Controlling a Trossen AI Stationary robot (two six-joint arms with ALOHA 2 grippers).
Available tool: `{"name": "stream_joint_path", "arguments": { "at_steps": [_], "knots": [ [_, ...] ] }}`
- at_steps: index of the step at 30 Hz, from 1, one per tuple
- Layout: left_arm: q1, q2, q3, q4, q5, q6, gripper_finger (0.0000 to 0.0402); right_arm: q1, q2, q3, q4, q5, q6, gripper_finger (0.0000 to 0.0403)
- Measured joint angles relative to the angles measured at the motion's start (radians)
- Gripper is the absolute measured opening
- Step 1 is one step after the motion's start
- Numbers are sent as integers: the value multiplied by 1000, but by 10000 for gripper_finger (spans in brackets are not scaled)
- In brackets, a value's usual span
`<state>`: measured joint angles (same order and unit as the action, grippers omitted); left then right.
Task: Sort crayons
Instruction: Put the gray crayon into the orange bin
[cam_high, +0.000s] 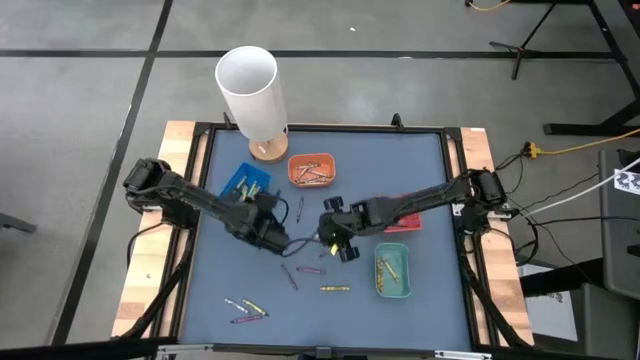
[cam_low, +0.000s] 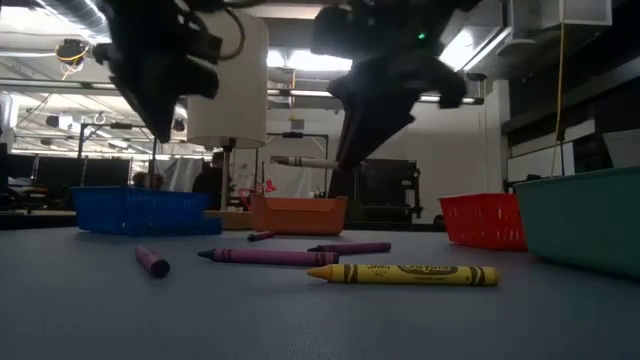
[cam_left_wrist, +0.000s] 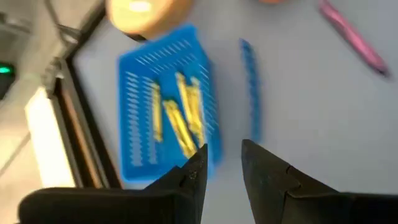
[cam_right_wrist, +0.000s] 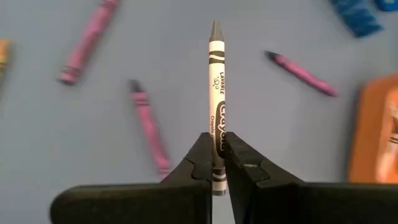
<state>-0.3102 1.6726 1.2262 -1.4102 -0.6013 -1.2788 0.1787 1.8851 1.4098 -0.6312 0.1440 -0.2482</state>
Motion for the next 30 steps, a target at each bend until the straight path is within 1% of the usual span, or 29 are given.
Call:
{"name": "stream_joint_path", "arguments": {
  "at_steps": [3,6,9,15,18,23,30],
  "knots": [
    [-68,0,4,17,39,-36,83,-52,-1,12,-10,11,-47,18],
    [-135,0,4,36,71,-109,83,-108,-1,12,-6,22,-80,18],
    [-194,0,4,82,138,-157,83,-163,-1,12,2,22,-100,18],
    [-303,0,4,183,236,-160,83,-266,-1,12,41,22,-101,19],
    [-352,0,4,224,253,-155,83,-308,-1,12,85,22,-101,19],
    [-428,0,4,284,254,-153,83,-363,-1,12,164,21,-117,19],
    [-525,0,4,327,252,-151,83,-418,-1,12,246,21,-133,19]
  ]
}}
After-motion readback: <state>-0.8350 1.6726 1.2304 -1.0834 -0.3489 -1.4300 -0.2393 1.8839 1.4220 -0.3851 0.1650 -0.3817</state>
